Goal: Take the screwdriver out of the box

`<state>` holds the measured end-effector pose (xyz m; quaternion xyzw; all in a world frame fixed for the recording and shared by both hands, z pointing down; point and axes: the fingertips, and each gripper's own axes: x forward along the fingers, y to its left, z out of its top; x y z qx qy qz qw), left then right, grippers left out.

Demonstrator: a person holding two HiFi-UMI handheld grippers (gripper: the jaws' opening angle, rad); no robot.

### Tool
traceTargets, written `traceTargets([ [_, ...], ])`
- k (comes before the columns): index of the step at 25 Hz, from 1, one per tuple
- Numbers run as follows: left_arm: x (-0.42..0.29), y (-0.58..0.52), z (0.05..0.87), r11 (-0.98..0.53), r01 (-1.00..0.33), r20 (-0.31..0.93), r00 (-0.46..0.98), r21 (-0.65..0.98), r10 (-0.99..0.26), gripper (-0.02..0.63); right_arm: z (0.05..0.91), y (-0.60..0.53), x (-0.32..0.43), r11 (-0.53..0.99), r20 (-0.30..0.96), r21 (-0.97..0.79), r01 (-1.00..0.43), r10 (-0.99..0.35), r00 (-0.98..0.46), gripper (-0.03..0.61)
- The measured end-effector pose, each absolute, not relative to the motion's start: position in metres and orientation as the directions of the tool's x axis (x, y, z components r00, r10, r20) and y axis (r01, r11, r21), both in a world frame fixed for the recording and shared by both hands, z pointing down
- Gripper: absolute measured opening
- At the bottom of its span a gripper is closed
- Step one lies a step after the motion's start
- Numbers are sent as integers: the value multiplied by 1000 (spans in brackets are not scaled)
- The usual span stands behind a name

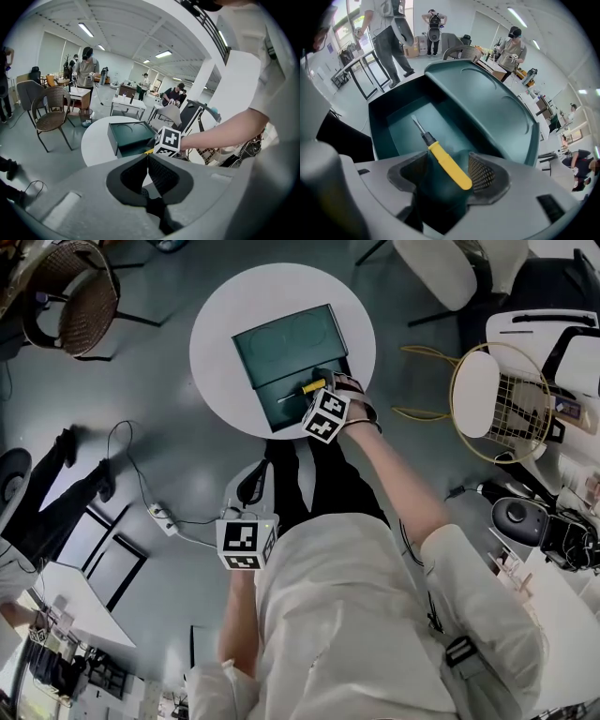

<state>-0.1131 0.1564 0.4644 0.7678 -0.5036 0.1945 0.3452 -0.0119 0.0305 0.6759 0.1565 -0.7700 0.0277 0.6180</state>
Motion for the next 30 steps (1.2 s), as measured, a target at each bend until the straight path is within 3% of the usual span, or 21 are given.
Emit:
traceTargets([
  [9, -116, 155, 462, -247, -908, 643, 415, 339, -644, 15, 678, 35, -14, 972, 965, 160, -171, -190, -179, 161],
  [15, -118, 150, 461, -245, -909, 641, 412, 337, -647, 15, 681, 38, -17, 982, 970, 160, -104, -176, -168, 137],
  [19, -114, 146, 458, -241, -912, 641, 406, 333, -651, 15, 683, 42, -17, 986, 974, 166, -32, -169, -153, 88],
  [30, -116, 142, 452, -225, -921, 639, 384, 319, -667, 15, 684, 46, -20, 986, 975, 166, 20, -161, -154, 80],
])
